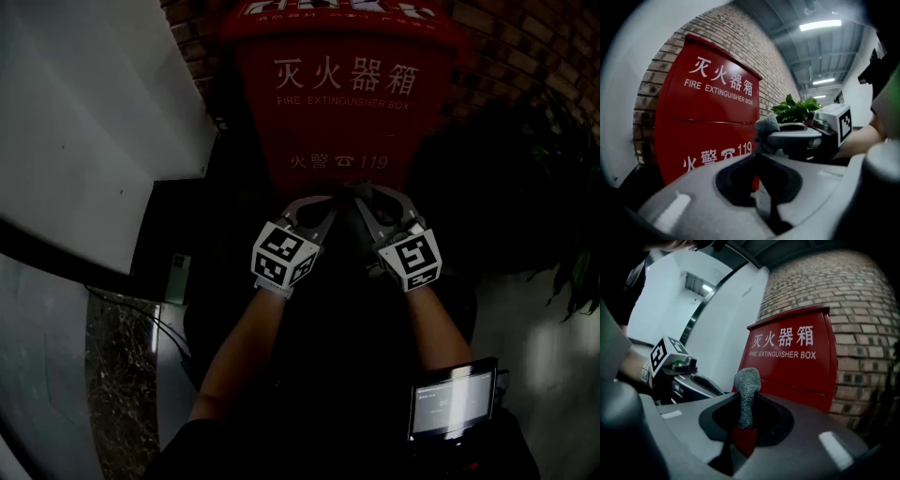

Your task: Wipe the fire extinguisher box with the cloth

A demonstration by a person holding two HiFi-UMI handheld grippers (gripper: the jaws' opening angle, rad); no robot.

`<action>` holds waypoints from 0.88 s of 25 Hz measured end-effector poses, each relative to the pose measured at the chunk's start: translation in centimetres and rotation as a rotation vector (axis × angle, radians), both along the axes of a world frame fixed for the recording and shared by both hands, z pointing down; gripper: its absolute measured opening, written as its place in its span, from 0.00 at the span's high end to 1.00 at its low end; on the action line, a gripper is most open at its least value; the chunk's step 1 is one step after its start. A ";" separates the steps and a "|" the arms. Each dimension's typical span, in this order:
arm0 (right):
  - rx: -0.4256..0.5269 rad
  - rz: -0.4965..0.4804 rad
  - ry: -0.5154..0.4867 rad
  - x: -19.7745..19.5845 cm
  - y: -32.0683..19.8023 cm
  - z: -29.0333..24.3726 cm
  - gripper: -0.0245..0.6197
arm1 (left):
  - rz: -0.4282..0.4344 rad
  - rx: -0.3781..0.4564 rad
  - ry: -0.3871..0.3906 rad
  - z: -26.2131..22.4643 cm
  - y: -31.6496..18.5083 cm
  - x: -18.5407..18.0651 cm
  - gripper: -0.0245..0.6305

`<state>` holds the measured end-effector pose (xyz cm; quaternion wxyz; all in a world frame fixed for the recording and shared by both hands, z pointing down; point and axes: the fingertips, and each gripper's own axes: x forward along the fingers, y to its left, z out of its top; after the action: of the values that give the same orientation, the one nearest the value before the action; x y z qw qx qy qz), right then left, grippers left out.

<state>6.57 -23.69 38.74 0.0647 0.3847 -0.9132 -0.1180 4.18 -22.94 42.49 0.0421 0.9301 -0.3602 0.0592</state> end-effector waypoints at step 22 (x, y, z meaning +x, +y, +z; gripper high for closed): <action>0.473 0.259 0.658 7.9 -8.8 -23.5 0.86 | 0.020 0.231 0.036 -23.4 -5.5 8.2 0.96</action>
<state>14.52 -32.50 15.21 0.2770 0.4423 -0.7358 -0.4315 12.41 -28.43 19.07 -0.0594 0.9332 -0.3545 0.0009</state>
